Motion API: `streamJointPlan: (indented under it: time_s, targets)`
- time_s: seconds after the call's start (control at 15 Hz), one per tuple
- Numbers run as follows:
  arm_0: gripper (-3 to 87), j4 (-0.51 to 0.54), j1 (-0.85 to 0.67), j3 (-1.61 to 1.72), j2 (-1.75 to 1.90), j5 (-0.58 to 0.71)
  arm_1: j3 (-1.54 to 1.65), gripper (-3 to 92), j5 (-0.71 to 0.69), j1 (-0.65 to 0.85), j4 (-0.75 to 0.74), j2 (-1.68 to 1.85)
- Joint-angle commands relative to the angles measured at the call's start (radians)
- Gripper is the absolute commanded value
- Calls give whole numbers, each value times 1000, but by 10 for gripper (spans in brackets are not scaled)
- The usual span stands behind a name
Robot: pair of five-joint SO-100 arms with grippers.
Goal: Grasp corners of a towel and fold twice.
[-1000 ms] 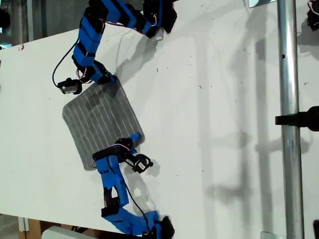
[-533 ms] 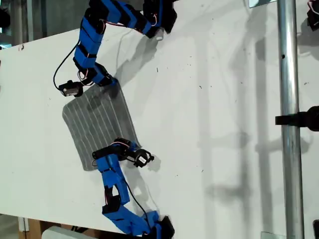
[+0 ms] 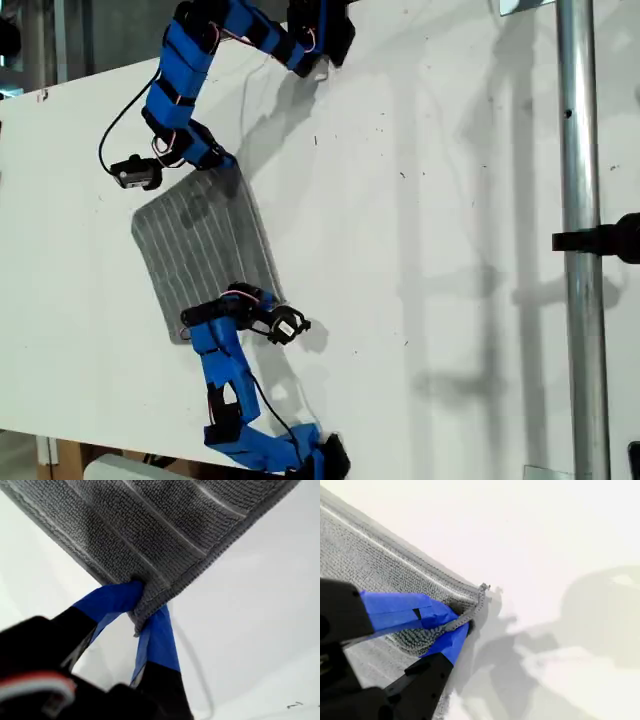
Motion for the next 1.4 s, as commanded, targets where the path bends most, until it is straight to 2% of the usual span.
streamJointPlan:
  time_s: [0.0,0.2,0.4,0.53,0.67,0.8,0.87,1.07,1.2,1.33]
  targets:
    - [-28,43,114,78,207,-48,72,-2,143,-146,80,267]
    - [-28,31,305,219,353,-170,202,-2,405,-440,118,443]
    - [-28,-18,552,301,425,-394,264,-2,672,-778,91,460]
    - [-28,-57,698,278,414,-538,262,-2,862,-999,17,440]
    - [-28,-52,750,244,436,-600,181,-2,939,-1088,9,390]
    - [-28,-6,680,259,456,-552,156,-2,818,-942,29,387]
    - [-28,34,604,267,459,-500,156,-2,710,-818,9,385]
    - [-28,40,311,388,552,-299,51,-3,376,-430,-92,278]
    - [-28,38,100,460,609,-170,-186,-3,241,-290,-133,104]
    - [-28,37,-81,502,681,-74,-454,-3,183,-222,-156,-74]
